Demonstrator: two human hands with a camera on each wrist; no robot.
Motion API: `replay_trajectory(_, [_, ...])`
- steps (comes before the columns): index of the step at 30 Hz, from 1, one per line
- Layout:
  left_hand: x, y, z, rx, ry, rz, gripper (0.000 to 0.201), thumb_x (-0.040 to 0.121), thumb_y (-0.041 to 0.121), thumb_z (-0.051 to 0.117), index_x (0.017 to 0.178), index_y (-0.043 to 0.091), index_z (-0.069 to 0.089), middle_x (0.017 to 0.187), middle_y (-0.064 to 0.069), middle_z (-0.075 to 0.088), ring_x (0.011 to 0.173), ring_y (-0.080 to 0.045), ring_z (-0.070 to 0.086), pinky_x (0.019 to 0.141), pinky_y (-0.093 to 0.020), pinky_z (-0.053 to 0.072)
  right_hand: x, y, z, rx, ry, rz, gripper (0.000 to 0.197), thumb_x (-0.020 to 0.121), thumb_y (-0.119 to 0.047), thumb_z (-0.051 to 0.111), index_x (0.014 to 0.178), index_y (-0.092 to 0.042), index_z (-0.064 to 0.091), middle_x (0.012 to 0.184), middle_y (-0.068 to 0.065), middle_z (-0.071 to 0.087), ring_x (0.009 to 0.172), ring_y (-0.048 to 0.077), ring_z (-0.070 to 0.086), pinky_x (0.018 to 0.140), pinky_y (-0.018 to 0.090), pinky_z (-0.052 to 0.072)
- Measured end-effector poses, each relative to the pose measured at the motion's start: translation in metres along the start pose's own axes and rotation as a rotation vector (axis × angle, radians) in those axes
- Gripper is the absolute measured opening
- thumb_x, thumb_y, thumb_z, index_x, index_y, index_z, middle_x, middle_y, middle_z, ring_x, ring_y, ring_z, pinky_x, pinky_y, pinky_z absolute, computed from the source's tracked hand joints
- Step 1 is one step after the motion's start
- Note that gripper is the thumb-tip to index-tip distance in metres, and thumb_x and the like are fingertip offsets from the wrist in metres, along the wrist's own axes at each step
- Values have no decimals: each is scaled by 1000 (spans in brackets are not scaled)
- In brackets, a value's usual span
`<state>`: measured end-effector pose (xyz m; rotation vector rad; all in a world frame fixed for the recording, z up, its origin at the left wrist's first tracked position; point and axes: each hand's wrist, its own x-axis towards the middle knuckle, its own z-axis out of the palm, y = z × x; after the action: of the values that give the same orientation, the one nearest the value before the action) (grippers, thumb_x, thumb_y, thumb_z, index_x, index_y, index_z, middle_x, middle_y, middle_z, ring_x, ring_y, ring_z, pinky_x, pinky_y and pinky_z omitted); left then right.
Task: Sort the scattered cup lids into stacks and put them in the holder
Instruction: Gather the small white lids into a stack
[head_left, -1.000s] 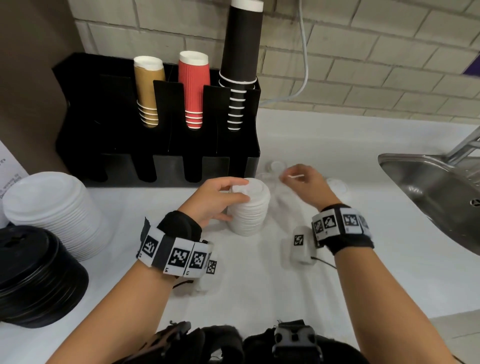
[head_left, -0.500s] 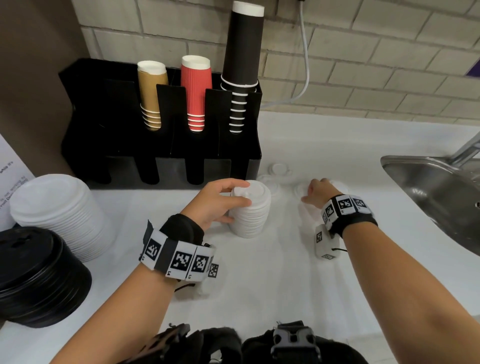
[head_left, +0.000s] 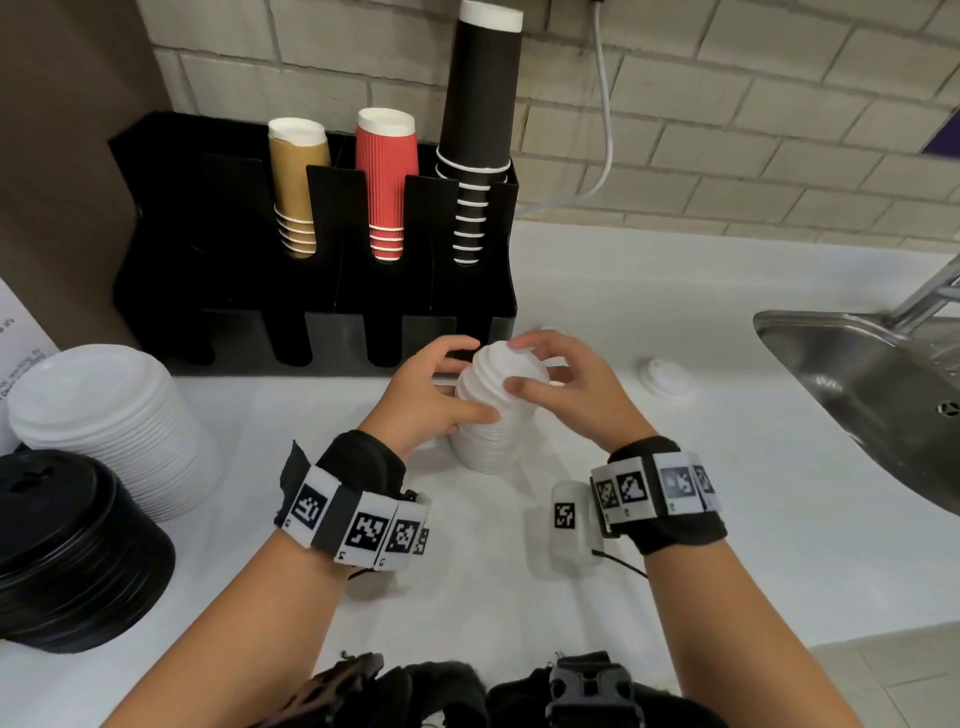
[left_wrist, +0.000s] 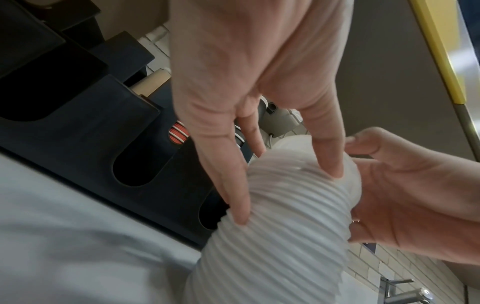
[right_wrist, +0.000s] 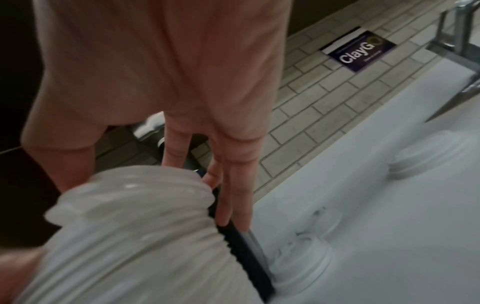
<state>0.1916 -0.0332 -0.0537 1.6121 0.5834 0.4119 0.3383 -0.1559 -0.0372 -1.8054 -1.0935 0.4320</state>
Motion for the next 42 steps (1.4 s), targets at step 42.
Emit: replay_trajectory(42, [6, 1, -3, -62, -77, -68, 35, 90, 4, 62, 108, 34, 67, 117, -2, 59, 112, -21, 58, 88, -44, 58, 71, 52, -15, -812, -380, 425, 47, 87, -51, 57, 132, -40, 47, 136, 7, 30, 131, 34, 28, 107, 47, 30])
